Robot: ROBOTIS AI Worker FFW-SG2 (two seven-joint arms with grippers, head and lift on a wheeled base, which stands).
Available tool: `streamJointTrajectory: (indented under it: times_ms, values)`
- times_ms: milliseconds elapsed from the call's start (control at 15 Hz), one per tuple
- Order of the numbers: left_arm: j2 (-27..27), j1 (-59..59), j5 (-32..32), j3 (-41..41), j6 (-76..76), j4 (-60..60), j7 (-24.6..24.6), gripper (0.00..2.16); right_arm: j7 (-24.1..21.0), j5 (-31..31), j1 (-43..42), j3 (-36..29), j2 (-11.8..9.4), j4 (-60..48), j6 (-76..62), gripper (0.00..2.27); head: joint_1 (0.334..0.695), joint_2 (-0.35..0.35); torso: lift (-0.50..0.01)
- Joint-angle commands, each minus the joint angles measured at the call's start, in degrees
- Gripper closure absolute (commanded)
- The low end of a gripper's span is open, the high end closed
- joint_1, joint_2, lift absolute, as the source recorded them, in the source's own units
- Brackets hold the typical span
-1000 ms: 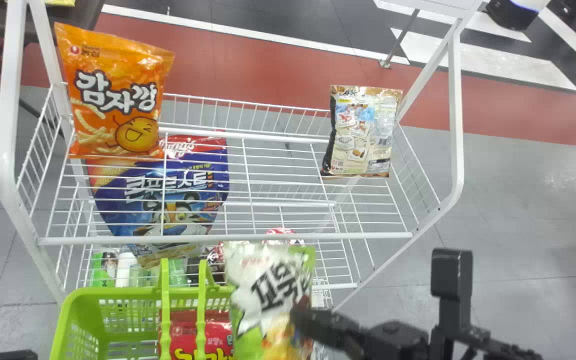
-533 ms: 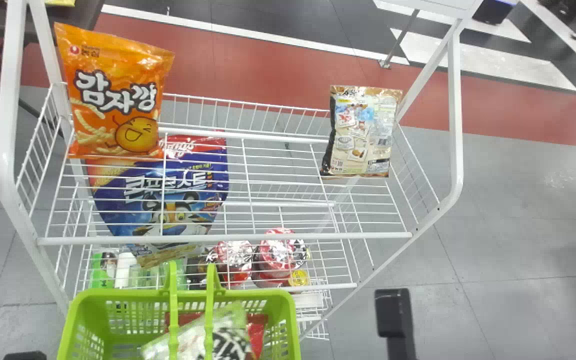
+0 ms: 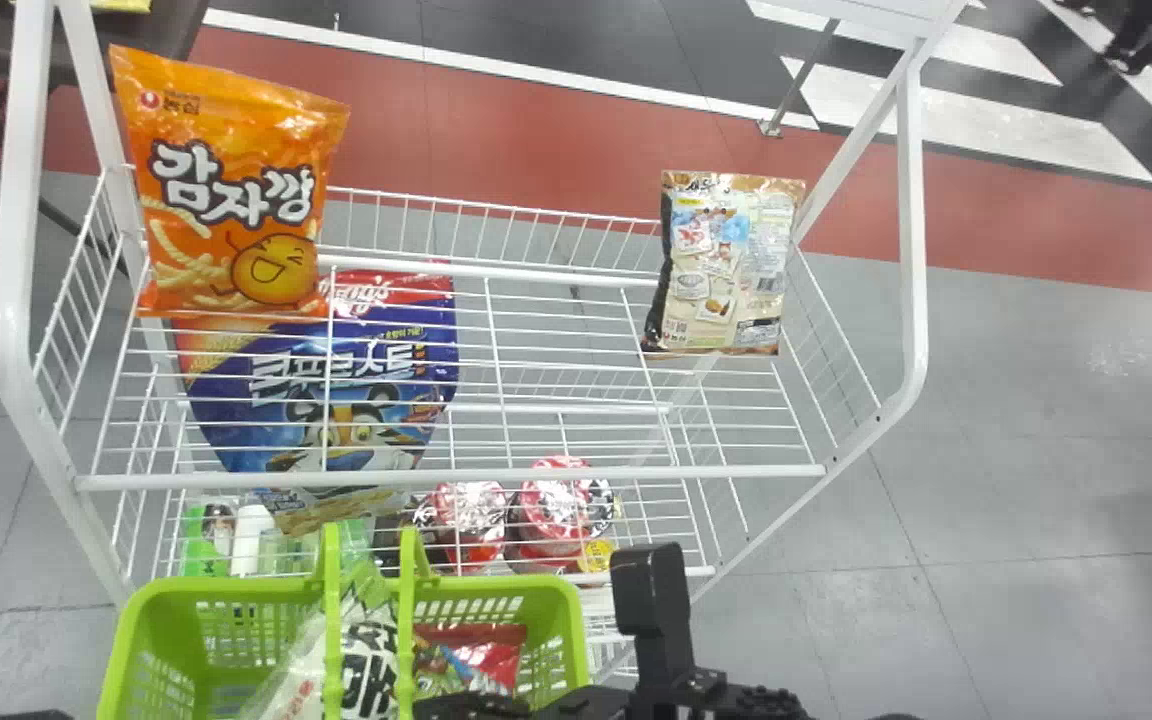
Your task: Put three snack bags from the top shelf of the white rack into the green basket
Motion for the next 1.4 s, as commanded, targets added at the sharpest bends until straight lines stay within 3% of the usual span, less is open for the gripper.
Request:
streamJointTrajectory:
  times_ms: [0,400,600,1000,1333]
  values:
    - [0.0,-0.3,0.0,-0.4,0.0,-0.4,0.4,2.15,1.1,1.0,-0.5,-1.1,-0.4,0.3,0.8,0.0,0.695,-0.325,0.0]
    - [-0.1,-0.6,-0.3,-1.2,0.0,-0.3,0.9,2.15,2.1,-2.7,2.2,-10.1,-0.5,-5.4,-1.5,0.05,0.695,-0.35,0.0]
    - [-0.1,-0.5,-0.3,-1.3,0.0,-0.2,0.9,2.15,-4.1,-3.3,-0.4,-13.0,0.6,-1.7,-19.1,0.05,0.695,-0.35,0.0]
    - [-0.1,-0.3,-1.3,-2.5,0.0,0.0,1.1,2.15,-18.4,4.0,-20.6,-13.4,1.0,17.3,-41.4,0.07,0.695,-0.35,0.0]
    - [0.4,-1.0,-1.4,-2.4,0.2,0.2,1.2,2.15,-23.3,12.5,-35.2,-15.8,0.9,36.6,-51.8,0.09,0.695,-0.35,0.0]
